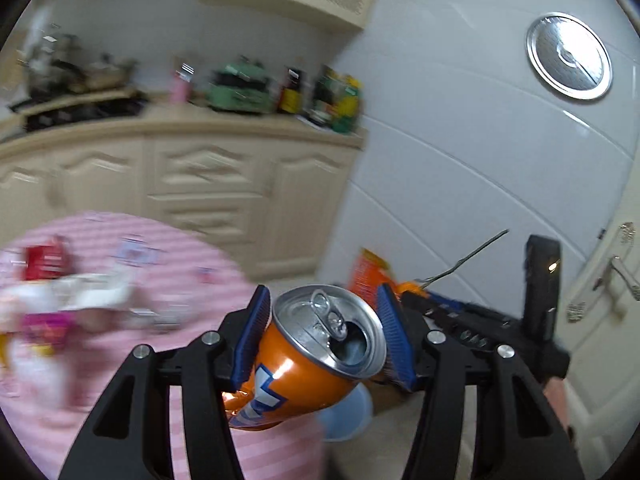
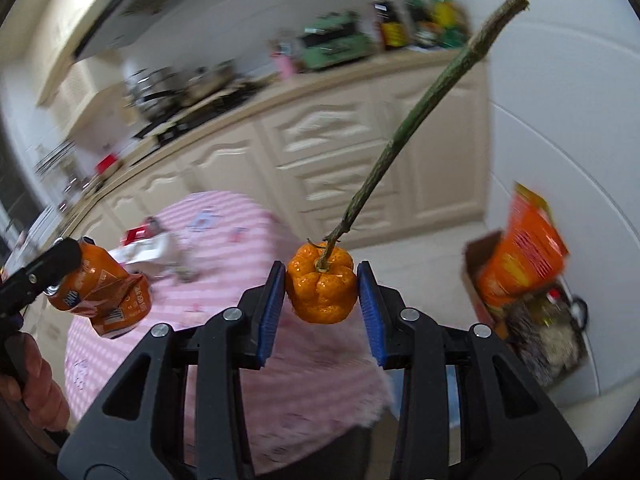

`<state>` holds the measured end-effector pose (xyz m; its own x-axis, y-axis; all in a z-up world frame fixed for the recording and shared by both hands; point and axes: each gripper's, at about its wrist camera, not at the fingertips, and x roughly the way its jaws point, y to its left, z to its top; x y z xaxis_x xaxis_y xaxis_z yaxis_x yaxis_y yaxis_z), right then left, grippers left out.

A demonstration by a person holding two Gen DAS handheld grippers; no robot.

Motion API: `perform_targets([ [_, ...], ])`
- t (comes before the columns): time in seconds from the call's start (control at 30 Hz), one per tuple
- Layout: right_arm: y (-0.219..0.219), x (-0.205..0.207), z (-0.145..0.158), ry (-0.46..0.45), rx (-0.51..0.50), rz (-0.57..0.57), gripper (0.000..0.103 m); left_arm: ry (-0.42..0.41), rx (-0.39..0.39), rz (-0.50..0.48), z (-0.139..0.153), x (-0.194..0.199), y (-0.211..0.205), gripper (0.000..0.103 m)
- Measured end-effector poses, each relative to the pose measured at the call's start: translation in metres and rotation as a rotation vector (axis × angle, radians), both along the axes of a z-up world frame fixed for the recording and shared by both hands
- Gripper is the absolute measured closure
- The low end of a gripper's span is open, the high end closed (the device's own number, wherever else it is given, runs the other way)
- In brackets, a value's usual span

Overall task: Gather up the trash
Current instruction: 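Carry the can and pepper with both tools over the blue bin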

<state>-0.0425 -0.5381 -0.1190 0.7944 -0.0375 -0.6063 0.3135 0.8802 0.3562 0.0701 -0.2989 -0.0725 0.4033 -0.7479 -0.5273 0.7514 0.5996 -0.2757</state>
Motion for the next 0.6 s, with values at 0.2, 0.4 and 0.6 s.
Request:
perform_targets([
  [0.2,-0.057,-0.020,-0.051,0.091,0.073,-0.117,0.066,0.143,0.038,-0.121,-0.055,0.001,-0.101,0.049],
  [0.4,-0.093,-0.023,-0.130,0.207,0.201,-0.181,0.066,0.258,0.151,-0.177,-0.138,0.000,-0.178,0.049],
  [0.6,-0.114,-0.019,-0.210,0.305,0.334,-0.218,0.066,0.337,0.272,-0.201,-0.215,0.007,-0.223,0.049],
])
